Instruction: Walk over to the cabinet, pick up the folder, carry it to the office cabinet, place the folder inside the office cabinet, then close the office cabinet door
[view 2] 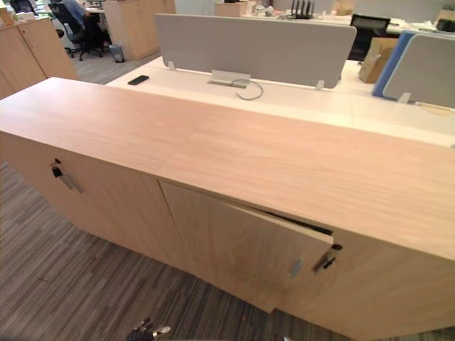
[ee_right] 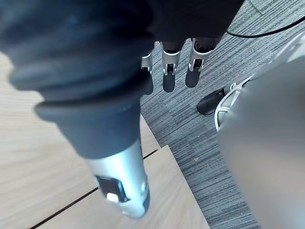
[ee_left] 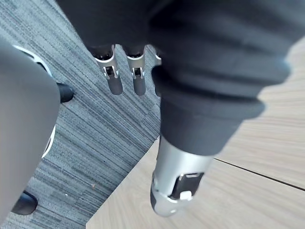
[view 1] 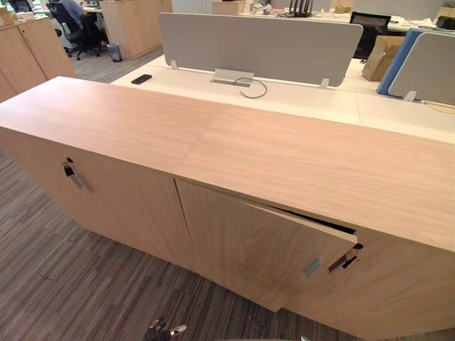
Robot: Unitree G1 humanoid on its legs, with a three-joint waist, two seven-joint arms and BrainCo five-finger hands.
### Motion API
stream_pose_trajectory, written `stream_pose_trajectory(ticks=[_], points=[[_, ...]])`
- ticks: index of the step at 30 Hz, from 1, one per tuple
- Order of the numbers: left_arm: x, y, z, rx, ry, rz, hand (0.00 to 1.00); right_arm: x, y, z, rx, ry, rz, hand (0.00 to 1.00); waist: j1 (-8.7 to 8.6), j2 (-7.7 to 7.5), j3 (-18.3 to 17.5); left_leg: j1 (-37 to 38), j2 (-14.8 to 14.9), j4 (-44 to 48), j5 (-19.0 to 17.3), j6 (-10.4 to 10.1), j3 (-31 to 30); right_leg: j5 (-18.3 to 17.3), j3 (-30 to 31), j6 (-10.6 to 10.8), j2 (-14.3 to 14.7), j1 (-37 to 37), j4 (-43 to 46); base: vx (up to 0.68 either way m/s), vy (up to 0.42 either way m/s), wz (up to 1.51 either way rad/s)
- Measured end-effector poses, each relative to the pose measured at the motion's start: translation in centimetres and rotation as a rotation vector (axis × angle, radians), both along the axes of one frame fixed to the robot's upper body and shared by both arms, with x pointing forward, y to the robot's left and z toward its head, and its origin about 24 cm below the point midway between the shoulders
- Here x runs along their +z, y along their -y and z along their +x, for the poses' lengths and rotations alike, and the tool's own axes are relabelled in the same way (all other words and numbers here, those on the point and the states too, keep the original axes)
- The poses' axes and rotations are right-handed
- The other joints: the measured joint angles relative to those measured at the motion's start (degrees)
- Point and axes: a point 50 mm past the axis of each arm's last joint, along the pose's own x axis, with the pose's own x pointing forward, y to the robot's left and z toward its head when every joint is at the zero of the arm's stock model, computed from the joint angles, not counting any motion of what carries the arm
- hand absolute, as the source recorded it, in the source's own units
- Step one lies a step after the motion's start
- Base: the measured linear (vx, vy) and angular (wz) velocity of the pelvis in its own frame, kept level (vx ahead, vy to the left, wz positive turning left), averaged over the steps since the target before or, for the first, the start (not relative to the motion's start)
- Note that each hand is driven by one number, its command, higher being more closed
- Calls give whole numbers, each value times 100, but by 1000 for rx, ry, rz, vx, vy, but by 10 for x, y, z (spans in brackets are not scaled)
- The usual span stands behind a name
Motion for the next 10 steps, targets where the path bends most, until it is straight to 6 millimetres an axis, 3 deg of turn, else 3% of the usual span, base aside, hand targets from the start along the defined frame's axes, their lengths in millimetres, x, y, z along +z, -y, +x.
stream_pose_trajectory(ticks=[10], points=[[1,2,7,-104,-7,68,0,0,3,1,67,-13,-16,0,0,-18,28,9,-88,9,9,67,-67,1,-10,-3,-86,44,-1,-41,15,3]])
